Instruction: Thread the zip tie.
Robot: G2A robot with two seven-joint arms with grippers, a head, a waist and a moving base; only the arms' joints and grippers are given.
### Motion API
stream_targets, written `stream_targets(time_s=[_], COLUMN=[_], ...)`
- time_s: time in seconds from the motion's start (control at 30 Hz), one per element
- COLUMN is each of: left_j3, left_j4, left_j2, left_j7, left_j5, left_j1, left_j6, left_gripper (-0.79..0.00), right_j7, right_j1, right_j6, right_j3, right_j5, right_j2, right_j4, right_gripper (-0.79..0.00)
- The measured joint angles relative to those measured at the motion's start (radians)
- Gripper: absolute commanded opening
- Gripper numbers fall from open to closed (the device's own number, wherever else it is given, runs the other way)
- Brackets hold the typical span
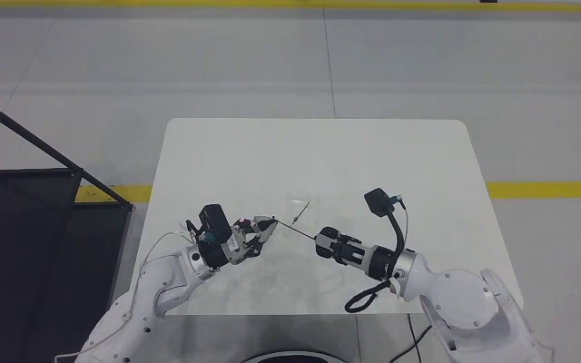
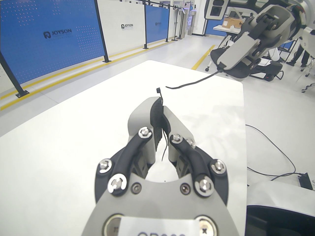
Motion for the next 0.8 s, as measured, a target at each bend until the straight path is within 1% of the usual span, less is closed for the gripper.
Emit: stream_targets(time_s=[0.8], left_j3=[0.000], left_j4=[0.000], left_j2=[0.000], left_j7=[0.000], left_j5=[0.000], left_j1=[0.000], left_j6=[0.000], left_gripper=[-0.785], right_j7=[-0.007], right_j1=[0.025], right_j6=[0.017], right_j3=[-0.019], right_j5=[0.024], right_j2=[0.005], right_j4=[0.014], right_gripper=[-0.785])
